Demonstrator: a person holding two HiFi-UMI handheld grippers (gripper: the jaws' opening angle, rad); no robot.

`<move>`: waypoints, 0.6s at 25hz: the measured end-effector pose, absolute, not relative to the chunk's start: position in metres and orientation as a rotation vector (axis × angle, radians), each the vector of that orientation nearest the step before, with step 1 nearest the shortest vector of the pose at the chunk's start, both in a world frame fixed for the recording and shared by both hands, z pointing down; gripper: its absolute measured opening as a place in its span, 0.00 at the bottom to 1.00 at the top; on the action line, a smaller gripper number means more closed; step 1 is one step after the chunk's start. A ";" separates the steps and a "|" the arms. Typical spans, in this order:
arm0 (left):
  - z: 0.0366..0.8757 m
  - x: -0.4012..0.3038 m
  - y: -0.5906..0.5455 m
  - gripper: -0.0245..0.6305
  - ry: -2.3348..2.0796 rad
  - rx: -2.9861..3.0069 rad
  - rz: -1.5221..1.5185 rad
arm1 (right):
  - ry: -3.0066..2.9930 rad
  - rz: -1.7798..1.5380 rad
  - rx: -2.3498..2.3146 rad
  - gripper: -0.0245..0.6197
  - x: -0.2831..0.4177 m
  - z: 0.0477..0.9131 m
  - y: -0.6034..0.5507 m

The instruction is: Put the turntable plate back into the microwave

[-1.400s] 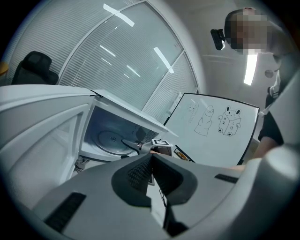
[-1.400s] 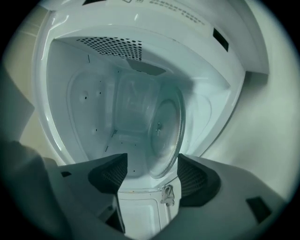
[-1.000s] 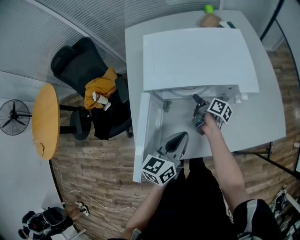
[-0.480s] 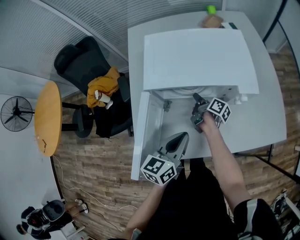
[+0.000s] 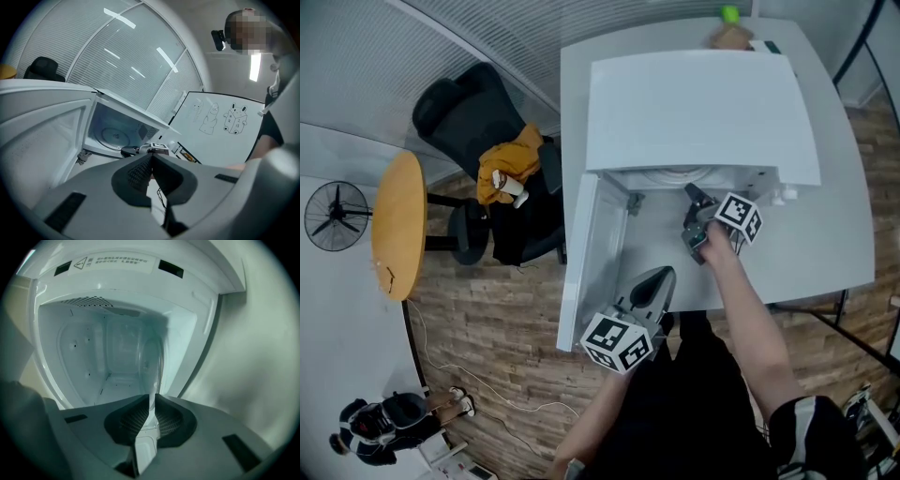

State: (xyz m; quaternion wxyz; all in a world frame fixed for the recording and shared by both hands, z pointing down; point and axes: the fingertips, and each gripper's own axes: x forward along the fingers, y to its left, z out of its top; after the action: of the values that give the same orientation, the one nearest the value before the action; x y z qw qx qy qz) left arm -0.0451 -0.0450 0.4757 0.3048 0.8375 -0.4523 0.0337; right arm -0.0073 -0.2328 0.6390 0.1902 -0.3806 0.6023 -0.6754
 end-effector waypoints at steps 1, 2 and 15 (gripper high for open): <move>0.476 -0.045 -0.044 0.03 -1.196 2.217 0.090 | 1.691 -1.899 -1.069 0.08 -0.006 0.640 -0.231; 0.476 -0.045 -0.044 0.03 -1.194 2.218 0.091 | 1.692 -1.898 -1.068 0.07 -0.006 0.640 -0.229; 0.465 -0.057 -0.022 0.03 -1.140 2.292 0.084 | 1.804 -1.758 -1.102 0.03 -0.002 0.602 -0.190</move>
State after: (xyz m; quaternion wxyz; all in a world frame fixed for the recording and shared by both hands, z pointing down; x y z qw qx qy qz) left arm -0.0568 -0.0223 0.4646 0.2861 0.8575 -0.4264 0.0314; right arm -0.0019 -0.1896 0.6019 0.1947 -0.3933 0.6435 -0.6272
